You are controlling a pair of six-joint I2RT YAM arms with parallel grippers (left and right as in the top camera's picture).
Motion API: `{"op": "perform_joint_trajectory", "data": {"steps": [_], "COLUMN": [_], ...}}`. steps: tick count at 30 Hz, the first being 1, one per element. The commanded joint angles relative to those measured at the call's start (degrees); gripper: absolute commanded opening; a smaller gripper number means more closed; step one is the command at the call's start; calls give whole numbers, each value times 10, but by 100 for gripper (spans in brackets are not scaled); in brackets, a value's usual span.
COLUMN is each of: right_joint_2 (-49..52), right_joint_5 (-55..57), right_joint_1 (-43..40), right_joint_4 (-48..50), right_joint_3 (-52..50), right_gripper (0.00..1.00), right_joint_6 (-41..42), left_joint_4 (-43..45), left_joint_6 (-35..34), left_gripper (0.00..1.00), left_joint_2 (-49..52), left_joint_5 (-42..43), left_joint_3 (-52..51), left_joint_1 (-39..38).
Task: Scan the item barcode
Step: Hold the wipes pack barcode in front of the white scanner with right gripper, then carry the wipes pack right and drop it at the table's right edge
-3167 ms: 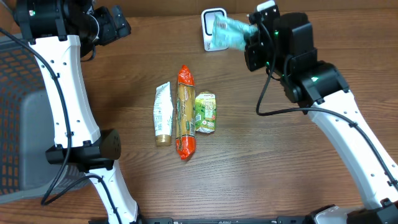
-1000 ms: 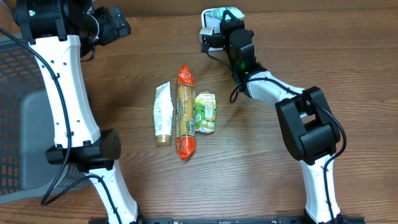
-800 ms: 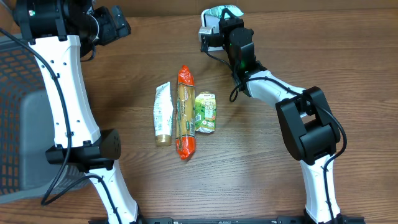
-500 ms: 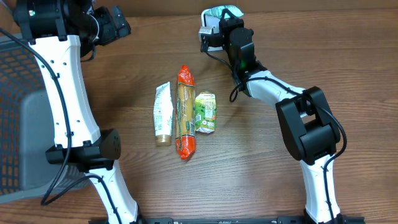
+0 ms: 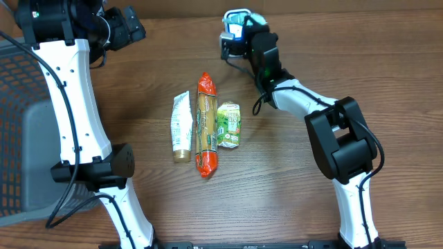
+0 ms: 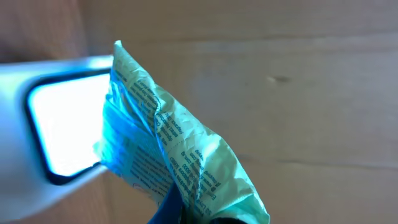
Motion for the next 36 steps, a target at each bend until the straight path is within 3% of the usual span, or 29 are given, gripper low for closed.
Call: {"op": "perform_joint_trajectory", "data": {"steps": [1, 10, 17, 20, 24, 31, 34, 36], "right_joint_2": [3, -2, -100, -170, -283, -416, -423, -422], "right_joint_5": [5, 66, 113, 112, 43, -269, -335, -342], "right_joint_1": [6, 9, 23, 30, 34, -57, -118, -150], "right_joint_4": [1, 116, -41, -125, -290, -590, -697, -757], "right_joint_3": [19, 19, 19, 19, 19, 19, 19, 18], "right_gripper": [4, 4, 4, 4, 4, 4, 4, 4], "right_joint_6": [32, 32, 212, 311, 516, 903, 1011, 1039], "left_joint_4": [-1, -1, -1, -1, -1, -1, -1, -1], "left_joint_6": [13, 13, 12, 12, 12, 13, 12, 13], "left_gripper": [100, 100, 100, 100, 100, 100, 100, 99], "left_joint_2": [-15, -15, -15, -15, -15, -15, -15, -15], "left_joint_5": [-4, -4, -4, -4, -4, -4, -4, -4], "left_joint_3": [-1, -1, -1, -1, -1, -1, -1, -1], "left_joint_1": [-4, -4, -4, -4, -4, -4, -4, -4]}}
